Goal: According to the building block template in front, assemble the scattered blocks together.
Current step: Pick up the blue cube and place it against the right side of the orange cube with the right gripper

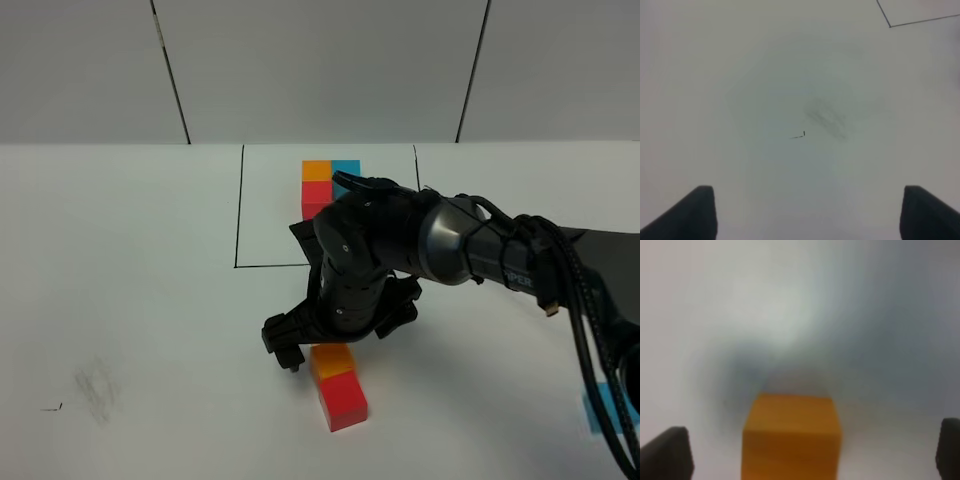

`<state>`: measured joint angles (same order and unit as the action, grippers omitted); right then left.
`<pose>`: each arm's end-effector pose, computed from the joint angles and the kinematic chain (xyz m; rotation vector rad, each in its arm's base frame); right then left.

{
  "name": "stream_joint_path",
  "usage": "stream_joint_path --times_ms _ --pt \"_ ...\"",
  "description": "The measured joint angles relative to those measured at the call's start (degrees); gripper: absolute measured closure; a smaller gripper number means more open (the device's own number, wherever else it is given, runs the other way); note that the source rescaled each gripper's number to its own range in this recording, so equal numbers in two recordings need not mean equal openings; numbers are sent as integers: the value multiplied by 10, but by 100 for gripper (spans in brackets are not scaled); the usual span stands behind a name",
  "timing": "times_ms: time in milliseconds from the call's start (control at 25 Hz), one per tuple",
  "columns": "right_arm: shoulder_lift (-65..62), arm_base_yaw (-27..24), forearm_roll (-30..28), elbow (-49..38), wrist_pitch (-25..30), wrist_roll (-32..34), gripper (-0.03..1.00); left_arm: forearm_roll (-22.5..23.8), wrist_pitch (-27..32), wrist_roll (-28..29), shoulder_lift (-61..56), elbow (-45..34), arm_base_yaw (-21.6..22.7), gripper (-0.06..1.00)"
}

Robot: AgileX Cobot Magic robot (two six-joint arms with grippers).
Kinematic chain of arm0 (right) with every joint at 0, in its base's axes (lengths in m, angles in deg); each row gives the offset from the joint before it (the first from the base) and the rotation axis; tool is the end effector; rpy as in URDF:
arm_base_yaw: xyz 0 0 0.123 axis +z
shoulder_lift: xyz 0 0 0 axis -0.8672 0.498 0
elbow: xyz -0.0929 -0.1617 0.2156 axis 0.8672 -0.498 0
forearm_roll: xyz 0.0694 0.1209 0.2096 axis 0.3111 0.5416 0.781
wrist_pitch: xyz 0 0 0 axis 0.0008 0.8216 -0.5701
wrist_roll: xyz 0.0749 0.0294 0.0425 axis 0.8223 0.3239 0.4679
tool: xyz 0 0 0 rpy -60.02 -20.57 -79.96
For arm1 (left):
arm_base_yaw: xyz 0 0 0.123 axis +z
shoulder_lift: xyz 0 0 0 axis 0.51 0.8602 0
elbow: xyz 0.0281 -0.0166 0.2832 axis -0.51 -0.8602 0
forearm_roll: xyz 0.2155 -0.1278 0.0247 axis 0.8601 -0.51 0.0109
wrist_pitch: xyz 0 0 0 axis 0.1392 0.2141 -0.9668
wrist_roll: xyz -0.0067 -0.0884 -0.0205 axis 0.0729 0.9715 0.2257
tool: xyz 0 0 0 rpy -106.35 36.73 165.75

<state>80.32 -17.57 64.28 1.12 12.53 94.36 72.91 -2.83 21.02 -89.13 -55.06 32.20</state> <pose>0.3200 0.2912 0.1566 -0.5705 2.8859 0.1397 -0.0079 -0.0035 0.2795 0.1499 2.0366 0.0756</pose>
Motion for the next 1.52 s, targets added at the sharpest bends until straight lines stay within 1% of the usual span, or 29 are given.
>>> stream_joint_path --times_ms 160,320,440,520,680,800,920,1080,1200,1280,1360,1520 --pt "-48 0 -56 0 11 -2 -3 0 0 0 0 0 0 -5" --pt "-101 0 -147 0 36 -9 -3 0 0 0 0 0 0 -5" --pt "-140 0 -212 0 68 -11 1 0 0 0 0 0 0 -5" --pt "-168 0 -240 0 92 -13 8 0 0 0 0 0 0 -5" --pt "-221 0 -251 0 138 -46 25 0 0 0 0 0 0 -5" --pt "-254 0 -256 0 172 -71 33 0 0 0 0 0 0 -5" --pt "-283 0 -269 0 193 -80 36 0 0 0 0 0 0 -5" --pt "-322 -1 -299 0 196 -81 36 0 0 0 0 0 0 -4" --pt "-356 -13 -301 0 197 -81 36 0 0 0 0 0 0 -4" --pt "-382 -31 -300 0 198 -81 36 0 0 0 0 0 0 -4" --pt "-406 -59 -297 0 198 -81 36 0 0 0 0 0 0 -4" --pt "-444 -147 -275 -2 198 -89 37 0 0 0 0 0 0 -4"
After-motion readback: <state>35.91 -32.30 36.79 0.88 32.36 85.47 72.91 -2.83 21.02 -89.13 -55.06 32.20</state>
